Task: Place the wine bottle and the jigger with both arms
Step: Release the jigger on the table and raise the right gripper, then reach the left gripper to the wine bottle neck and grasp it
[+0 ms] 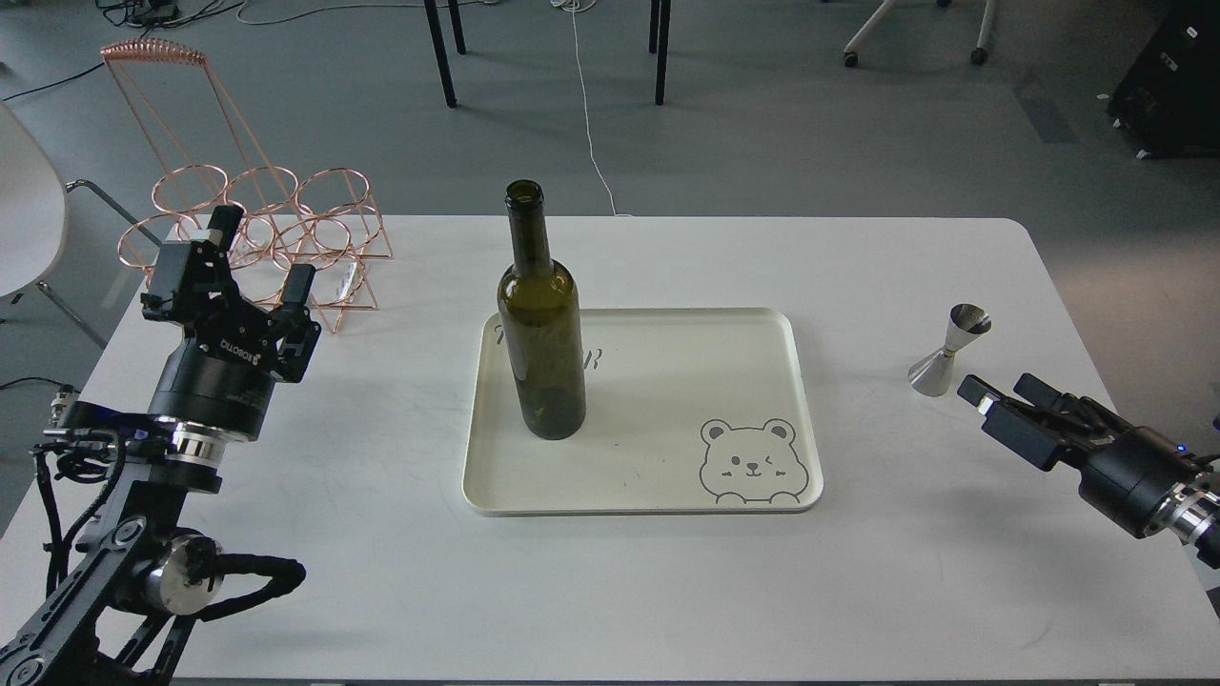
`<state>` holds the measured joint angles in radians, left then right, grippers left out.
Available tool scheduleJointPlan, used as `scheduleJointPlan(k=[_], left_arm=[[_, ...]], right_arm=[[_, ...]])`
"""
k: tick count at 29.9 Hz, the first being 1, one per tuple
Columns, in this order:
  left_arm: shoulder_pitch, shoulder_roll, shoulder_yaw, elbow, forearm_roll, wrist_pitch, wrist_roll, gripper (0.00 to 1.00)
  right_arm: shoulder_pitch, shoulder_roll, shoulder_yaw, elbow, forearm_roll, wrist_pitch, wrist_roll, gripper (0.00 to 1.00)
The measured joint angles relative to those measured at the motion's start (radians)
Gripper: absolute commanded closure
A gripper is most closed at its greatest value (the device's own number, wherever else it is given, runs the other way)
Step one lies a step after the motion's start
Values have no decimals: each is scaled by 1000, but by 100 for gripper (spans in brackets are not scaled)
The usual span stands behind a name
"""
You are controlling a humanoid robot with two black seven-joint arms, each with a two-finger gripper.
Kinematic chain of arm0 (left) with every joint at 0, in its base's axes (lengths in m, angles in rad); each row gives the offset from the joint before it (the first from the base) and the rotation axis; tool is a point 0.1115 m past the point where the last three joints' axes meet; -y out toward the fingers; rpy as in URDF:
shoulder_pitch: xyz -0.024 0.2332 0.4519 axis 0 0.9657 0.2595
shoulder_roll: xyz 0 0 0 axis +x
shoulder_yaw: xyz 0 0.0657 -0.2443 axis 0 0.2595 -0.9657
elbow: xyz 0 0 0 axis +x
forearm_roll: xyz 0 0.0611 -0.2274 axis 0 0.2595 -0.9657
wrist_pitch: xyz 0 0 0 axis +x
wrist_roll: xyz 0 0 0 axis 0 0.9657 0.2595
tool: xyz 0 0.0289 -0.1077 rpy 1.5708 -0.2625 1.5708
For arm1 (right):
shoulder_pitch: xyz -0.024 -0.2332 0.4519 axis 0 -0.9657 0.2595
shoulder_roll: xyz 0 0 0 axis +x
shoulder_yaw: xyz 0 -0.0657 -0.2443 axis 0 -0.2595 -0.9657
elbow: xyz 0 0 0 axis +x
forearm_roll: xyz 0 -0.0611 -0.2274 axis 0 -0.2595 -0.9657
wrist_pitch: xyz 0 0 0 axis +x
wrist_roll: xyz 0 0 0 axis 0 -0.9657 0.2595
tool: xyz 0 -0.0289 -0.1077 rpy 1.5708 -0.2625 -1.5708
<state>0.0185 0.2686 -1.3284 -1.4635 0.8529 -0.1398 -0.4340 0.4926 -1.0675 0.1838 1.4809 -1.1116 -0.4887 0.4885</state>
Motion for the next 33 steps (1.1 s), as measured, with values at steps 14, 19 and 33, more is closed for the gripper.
scheduleJointPlan(k=[14,19,33], left_arm=[[3,51,-1,-25,29,-11,-5,2],[30,89,-1,-61,120,-23,-13,2],[92,261,-3,-171,582,-54,-55,2]], right_arm=[[223,253,220,-2,675,129,0,3],[242,398,318,-105,849,275,0,1],[110,634,453,-484,1001,778,0,1]])
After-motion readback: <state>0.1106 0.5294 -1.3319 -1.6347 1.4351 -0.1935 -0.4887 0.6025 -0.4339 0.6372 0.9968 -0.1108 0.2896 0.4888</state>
